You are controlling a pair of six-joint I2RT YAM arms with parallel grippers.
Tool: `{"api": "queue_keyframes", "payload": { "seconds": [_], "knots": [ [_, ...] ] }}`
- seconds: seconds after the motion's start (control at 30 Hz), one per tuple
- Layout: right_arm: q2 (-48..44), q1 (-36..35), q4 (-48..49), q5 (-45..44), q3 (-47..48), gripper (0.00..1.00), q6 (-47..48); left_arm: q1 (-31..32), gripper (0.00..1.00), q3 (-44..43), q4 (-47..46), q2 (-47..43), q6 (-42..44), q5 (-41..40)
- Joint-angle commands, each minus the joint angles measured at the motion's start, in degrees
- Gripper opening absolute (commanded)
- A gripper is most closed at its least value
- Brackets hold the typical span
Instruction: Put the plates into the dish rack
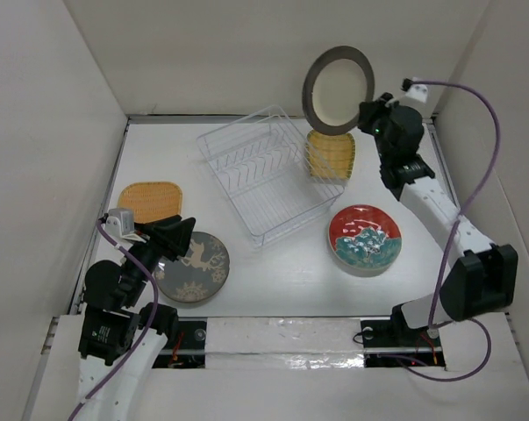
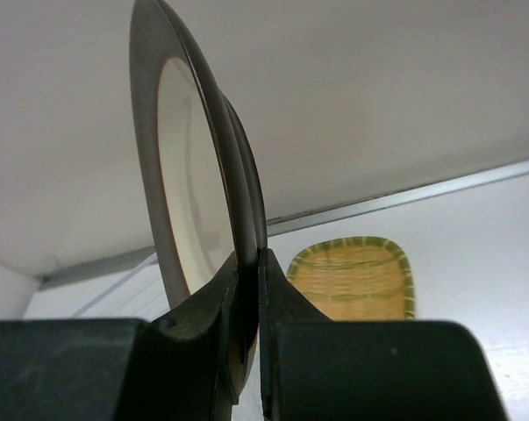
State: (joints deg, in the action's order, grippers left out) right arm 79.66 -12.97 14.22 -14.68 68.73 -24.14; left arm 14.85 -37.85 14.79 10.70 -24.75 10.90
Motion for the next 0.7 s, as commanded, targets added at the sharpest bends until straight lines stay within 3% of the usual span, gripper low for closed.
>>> {"api": "queue_keyframes", "payload": {
  "seconds": [0.0, 0.03, 0.23, 0.37, 0.67],
  "knots": [
    [7.9, -3.9, 3.0, -0.4, 13.4, 0.00, 9.9, 0.3, 0.43, -0.1, -2.0, 0.1, -0.3, 0.2],
    [8.0, -4.9, 2.1, -1.2, 13.4, 0.00, 12.4, 0.3, 0.43, -0.1, -2.0, 0.1, -0.3, 0.1],
    [24.6, -11.9, -4.7, -9.7, 34.7, 0.00, 25.8, -0.3, 0.43, -0.2, -2.1, 0.4, -0.1, 0.6],
    [31.0, -14.3, -5.9, -14.8, 41.1, 0.00, 32.3, -0.3, 0.43, -0.2, -2.0, 0.6, -0.1, 0.6],
    [34.2, -17.3, -2.9, -18.1, 39.6, 0.00, 37.2, -0.3, 0.43, -0.2, -2.1, 1.1, -0.1, 0.6]
  ]
}}
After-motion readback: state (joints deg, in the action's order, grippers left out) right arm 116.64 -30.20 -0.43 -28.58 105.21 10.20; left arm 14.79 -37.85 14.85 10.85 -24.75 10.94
